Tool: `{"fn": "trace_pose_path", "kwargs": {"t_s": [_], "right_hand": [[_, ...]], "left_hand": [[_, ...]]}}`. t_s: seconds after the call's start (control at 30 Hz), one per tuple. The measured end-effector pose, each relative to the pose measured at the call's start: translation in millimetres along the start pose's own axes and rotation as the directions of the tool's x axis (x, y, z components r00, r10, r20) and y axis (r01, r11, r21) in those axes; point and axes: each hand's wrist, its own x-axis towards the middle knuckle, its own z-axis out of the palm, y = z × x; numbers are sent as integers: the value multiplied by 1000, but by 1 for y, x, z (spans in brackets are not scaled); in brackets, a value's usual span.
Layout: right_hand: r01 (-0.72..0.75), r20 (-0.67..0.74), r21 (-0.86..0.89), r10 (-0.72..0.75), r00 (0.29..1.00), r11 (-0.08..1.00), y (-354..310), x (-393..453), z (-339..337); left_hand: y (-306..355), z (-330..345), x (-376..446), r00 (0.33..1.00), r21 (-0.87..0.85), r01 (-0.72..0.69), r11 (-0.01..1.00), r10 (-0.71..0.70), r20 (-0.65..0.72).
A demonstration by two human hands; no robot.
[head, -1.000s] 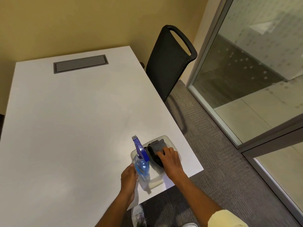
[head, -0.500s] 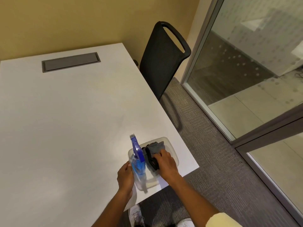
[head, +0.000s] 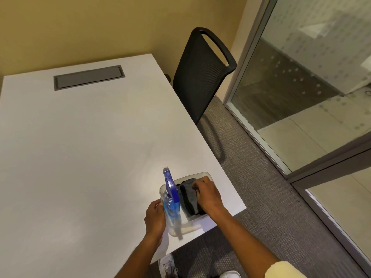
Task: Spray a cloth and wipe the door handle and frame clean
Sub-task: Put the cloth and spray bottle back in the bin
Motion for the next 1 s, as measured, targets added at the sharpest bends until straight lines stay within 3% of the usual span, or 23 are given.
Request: {"fn": "trace_pose_path", "kwargs": {"t_s": [0.17,0.3,0.43,0.83,0.9,1.0], "right_hand": [[76,61,-95,-70,996,993,-1,-2,21],[23,109,-134,-8,994,991,-10,-1,37],[-10,185,-337,77,980,942,-15,4,43],[51,178,-225,-11,984,973,-3,13,26],[45,115,-178,-25,993,983,-1,12,11],[-55,-230,-73,37,973,996,12,8,-15]], "left_hand": [[-2,1,2,1000,16,7,1000,-6,-24],[-5,2,4,999,20,3,1000,-2,-45],[-8,5,2,994,91,-49,995,57,-89],[-1,14,1,1000,141,-22,990,25,-19],[-2,13,0,1000,120,-29,992,28,9],[-3,10,-1,997,45,-23,999,20,70]]}}
